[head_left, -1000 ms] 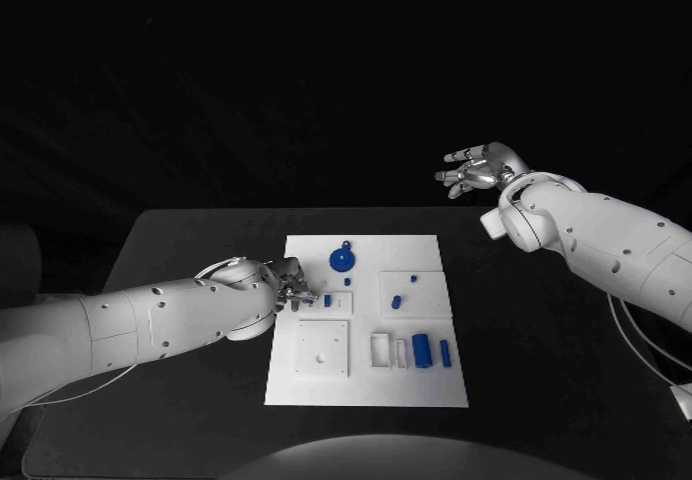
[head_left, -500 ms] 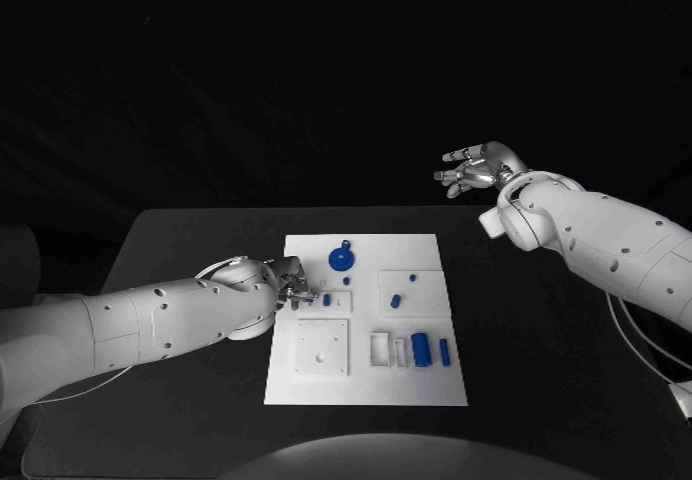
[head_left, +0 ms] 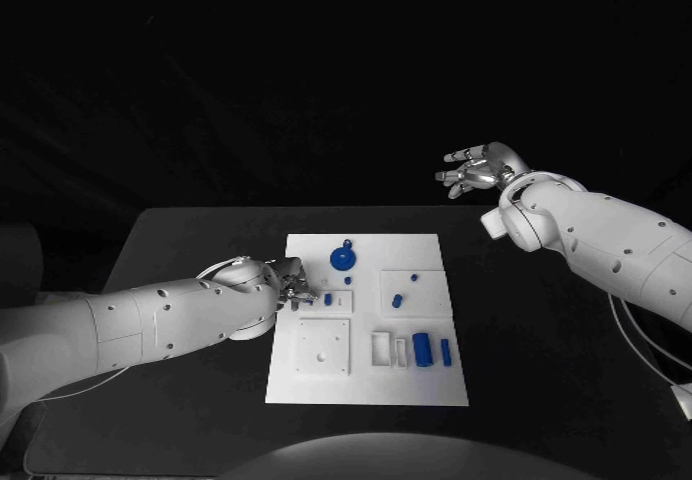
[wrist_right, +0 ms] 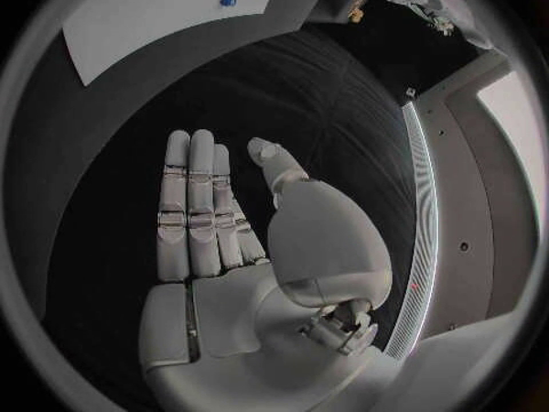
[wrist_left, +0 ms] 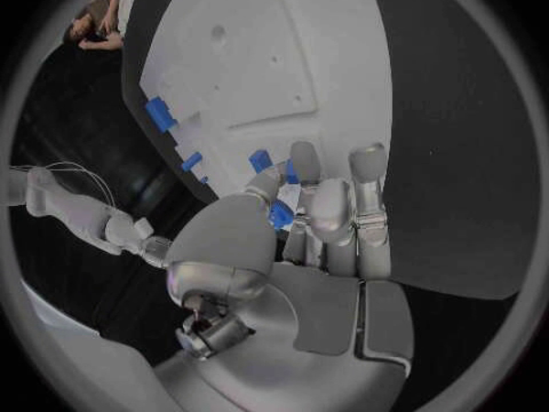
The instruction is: Assemble the parts on the task board
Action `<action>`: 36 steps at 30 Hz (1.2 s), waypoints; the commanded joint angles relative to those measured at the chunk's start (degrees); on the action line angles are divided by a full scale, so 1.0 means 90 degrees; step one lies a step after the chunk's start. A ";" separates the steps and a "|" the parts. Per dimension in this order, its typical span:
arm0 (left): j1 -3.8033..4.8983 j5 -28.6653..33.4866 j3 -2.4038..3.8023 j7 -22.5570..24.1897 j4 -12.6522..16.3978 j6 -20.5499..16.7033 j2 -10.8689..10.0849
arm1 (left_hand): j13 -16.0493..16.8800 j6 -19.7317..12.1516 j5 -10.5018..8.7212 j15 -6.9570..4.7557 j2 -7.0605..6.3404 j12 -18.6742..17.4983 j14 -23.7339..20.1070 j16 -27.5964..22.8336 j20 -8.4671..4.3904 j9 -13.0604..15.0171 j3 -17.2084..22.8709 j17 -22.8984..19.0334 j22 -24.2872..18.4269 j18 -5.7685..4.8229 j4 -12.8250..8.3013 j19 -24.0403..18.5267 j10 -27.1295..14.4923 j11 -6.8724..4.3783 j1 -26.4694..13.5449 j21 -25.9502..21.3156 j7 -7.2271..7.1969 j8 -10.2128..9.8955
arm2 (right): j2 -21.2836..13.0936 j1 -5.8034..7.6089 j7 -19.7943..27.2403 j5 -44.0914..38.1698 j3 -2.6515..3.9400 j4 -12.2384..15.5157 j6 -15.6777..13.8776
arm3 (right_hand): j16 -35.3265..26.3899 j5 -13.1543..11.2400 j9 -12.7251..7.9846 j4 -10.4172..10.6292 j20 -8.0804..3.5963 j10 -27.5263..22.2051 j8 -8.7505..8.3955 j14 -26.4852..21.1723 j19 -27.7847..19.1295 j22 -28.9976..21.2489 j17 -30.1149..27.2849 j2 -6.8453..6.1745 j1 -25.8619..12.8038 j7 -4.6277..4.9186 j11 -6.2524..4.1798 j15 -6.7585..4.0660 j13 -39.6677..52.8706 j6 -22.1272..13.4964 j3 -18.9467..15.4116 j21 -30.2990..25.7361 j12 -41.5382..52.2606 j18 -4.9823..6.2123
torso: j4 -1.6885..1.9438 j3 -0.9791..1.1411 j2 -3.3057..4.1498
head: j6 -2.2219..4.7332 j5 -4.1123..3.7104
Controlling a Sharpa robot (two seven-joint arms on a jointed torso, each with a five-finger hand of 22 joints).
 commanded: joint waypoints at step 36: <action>-0.0030 -0.0043 -0.0003 0.0010 0.0028 0.0256 -0.0012 | 0.0034 0.0243 -0.0033 -0.0009 0.0046 0.0014 0.0060 0.0023 -0.0009 -0.0013 0.0279 0.0012 0.0244 -0.0042 -0.0241 0.0055 0.0020 -0.0018 0.0043 0.0050 -0.0230 0.0017 | 0.0007 -0.0004 0.0019 0.0012 0.0003 0.0004 0.0152 | 0.0003 0.0042 0.0001 -0.0048 0.0000 -0.0025 0.0022 -0.0020 -0.0083 0.0002 -0.0008 -0.0009 -0.0074 0.0012 -0.0012 -0.0013 -0.0007 0.0009 0.0056 0.0078 0.0015 -0.0033 | 0.0000 -0.0003 0.0000 | -0.0036 -0.0009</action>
